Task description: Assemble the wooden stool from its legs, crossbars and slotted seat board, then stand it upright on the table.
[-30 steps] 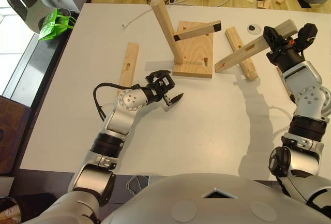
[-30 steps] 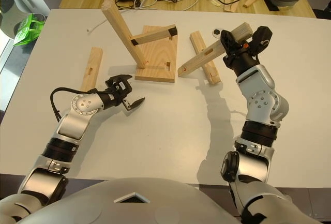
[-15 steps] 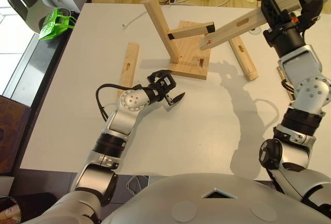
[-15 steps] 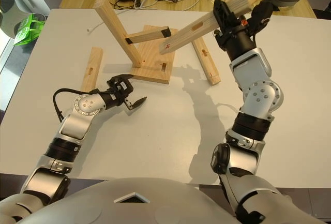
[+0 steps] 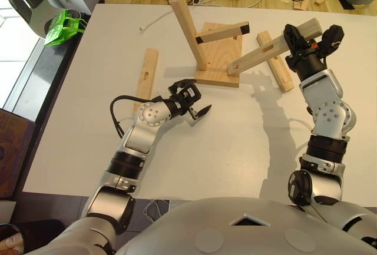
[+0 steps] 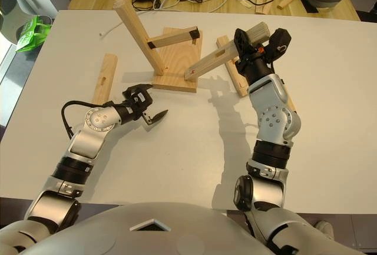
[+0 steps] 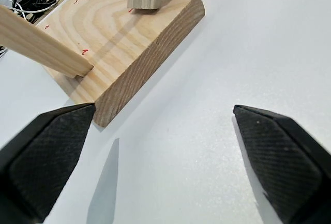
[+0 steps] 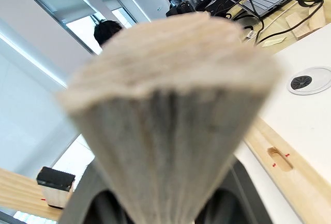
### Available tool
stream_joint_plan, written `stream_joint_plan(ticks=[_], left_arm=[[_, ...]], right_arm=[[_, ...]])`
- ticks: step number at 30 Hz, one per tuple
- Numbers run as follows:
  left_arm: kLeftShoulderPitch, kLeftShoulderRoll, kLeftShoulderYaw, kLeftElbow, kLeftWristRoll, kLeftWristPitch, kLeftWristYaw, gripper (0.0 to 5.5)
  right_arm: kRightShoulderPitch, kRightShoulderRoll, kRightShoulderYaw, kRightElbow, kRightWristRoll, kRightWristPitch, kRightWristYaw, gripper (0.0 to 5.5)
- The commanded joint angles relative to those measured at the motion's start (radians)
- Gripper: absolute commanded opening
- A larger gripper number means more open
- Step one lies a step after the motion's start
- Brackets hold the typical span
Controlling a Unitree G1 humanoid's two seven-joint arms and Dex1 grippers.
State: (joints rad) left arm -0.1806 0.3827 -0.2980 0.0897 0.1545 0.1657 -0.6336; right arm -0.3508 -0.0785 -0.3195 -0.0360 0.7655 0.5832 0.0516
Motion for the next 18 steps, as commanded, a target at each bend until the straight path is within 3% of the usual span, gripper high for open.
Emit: stream_joint_plan(ticks=[1, 8, 18], left_arm=[[-0.009, -0.004, -0.006, 0.004, -0.002, -0.007, 0.001, 4.94], [-0.013, -0.009, -0.007, 0.01, -0.002, -0.01, 0.003, 4.94], [-0.007, -0.011, -0.007, -0.004, -0.001, -0.006, 0.002, 4.94]], right_arm=[[-0.016, 0.013, -0.027, -0.002, 0.008, -0.006, -0.032, 0.99], [-0.093, 0.041, -0.074, -0.006, 0.064, -0.017, -0.068, 0.99], [-0.05, 0.026, -0.036, -0.001, -0.007, -0.024, -0.052, 0.99]])
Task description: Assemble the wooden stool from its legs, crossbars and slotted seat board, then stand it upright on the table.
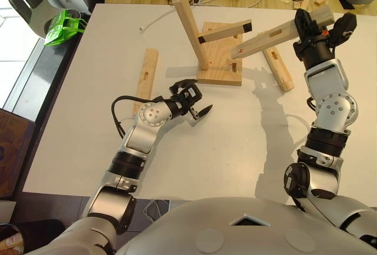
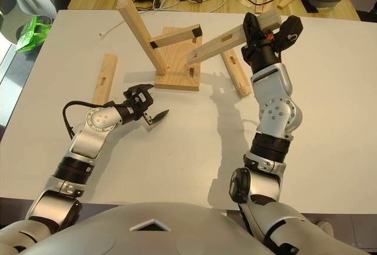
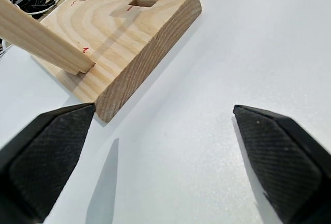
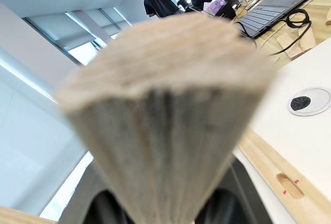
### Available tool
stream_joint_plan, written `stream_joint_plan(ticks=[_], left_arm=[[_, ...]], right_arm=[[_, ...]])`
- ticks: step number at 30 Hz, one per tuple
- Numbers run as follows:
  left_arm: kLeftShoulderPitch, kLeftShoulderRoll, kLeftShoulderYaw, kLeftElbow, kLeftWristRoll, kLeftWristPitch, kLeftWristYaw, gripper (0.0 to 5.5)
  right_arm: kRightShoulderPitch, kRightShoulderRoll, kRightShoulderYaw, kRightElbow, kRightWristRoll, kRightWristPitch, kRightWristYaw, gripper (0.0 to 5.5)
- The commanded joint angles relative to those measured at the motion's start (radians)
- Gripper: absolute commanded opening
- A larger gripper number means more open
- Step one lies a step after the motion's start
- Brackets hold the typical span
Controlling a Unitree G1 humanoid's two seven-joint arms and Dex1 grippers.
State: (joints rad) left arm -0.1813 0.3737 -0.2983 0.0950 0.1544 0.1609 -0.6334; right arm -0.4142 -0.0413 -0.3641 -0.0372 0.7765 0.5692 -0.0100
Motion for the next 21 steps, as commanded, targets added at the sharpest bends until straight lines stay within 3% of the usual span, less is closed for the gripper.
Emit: stream_joint_plan(ticks=[1, 21], left_arm=[[-0.005, -0.002, -0.006, -0.012, 0.0, 0.0, 0.002, 4.94], [-0.005, -0.007, -0.003, -0.016, -0.001, -0.001, 0.017, 4.94]], right_arm=[[0.015, -0.01, 0.008, 0.001, -0.02, -0.01, 0.01, 0.99], [0.041, -0.051, 0.034, 0.023, -0.061, 0.069, 0.063, 0.99]])
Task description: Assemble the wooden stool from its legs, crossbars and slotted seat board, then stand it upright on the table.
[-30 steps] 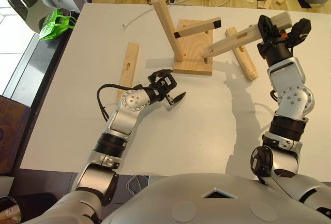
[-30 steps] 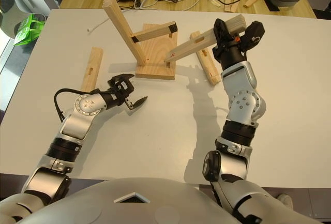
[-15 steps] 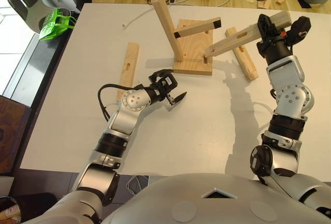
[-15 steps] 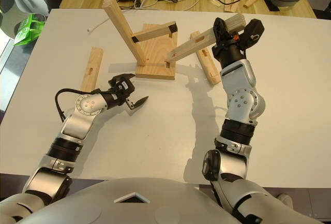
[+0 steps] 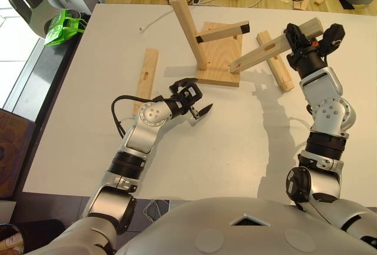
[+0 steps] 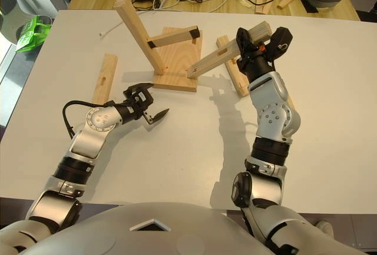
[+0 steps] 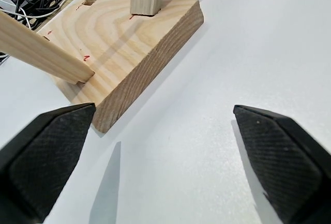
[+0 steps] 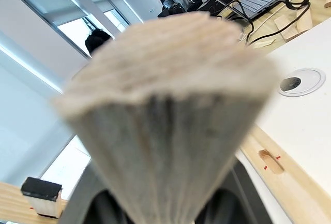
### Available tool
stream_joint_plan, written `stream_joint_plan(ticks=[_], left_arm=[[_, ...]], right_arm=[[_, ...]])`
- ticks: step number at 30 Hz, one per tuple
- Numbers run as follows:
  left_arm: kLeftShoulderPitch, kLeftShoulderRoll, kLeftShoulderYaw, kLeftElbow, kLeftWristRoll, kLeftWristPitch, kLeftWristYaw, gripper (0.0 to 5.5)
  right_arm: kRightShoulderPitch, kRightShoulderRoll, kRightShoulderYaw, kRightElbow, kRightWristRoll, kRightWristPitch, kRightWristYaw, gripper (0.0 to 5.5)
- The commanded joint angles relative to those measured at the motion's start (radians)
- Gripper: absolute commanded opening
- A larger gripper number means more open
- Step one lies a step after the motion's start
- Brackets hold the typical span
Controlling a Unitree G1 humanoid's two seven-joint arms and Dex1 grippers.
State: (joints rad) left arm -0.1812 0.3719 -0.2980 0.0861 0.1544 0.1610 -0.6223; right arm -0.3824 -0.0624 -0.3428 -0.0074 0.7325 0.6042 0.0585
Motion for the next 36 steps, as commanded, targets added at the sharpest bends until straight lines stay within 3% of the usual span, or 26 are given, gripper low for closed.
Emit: stream_joint_plan(ticks=[1, 7, 16, 22, 27, 33, 36], left_arm=[[-0.005, -0.005, -0.003, -0.007, -0.001, -0.001, 0.007, 4.94], [-0.002, -0.009, -0.005, -0.007, 0.0, -0.001, 0.013, 4.94], [-0.001, -0.033, -0.015, 0.006, 0.008, -0.009, 0.04, 4.94], [-0.011, -0.047, -0.021, 0.023, 0.01, -0.021, 0.054, 4.94], [-0.021, -0.048, -0.018, 0.031, 0.009, -0.028, 0.058, 4.94], [-0.023, -0.043, -0.013, 0.025, 0.009, -0.035, 0.062, 4.94], [-0.035, -0.042, -0.007, 0.023, 0.008, -0.034, 0.063, 4.94]], right_arm=[[0.009, -0.034, 0.013, -0.009, -0.02, 0.038, -0.008, 0.99], [-0.004, -0.08, 0.032, -0.079, -0.057, 0.133, -0.108, 0.99], [-0.114, -0.132, -0.028, -0.233, -0.011, 0.563, -0.361, 0.99], [-0.237, -0.168, 0.03, -0.265, -0.04, 0.69, -0.343, 0.99], [-0.187, -0.24, 0.16, -0.293, -0.123, 0.682, -0.264, 0.99], [-0.125, -0.215, 0.156, -0.258, -0.183, 0.59, -0.21, 0.99], [-0.084, -0.25, 0.207, -0.243, -0.23, 0.543, -0.172, 0.99]])
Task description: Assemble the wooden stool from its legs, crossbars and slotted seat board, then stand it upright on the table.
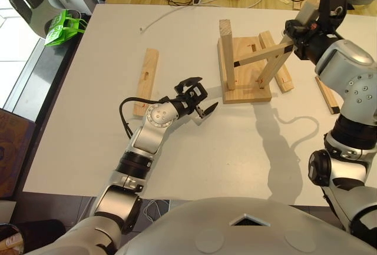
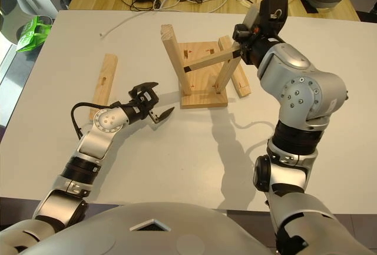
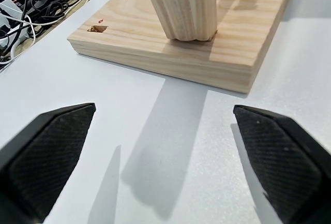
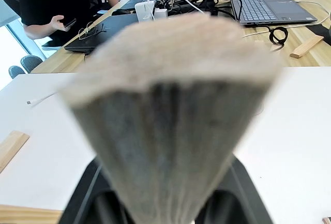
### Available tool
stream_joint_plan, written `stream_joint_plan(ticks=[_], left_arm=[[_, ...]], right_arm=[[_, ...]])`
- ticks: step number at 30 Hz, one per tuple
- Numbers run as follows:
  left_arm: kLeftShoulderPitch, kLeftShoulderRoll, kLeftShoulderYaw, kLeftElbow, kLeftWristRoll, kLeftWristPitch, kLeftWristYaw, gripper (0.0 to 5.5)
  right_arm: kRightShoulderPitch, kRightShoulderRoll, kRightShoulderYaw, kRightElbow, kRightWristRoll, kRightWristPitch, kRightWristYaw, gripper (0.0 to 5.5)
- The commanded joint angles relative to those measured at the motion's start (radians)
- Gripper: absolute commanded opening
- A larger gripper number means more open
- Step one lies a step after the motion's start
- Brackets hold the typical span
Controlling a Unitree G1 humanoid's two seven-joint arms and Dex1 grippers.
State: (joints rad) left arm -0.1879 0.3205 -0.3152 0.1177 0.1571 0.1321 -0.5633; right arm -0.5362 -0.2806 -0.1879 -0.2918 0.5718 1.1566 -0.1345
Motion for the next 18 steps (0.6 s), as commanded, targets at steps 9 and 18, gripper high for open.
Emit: stream_joint_plan(ticks=[9, 18], left_arm=[[-0.037, 0.012, 0.018, -0.007, 0.004, -0.016, 0.011, 4.94], [-0.092, 0.001, 0.079, -0.043, -0.067, -0.007, -0.002, 4.94]], right_arm=[[0.16, -0.047, 0.088, 0.094, -0.112, -0.144, 0.114, 1.0], [0.078, -0.076, -0.024, 0.173, 0.062, 0.011, 0.289, 0.99]])
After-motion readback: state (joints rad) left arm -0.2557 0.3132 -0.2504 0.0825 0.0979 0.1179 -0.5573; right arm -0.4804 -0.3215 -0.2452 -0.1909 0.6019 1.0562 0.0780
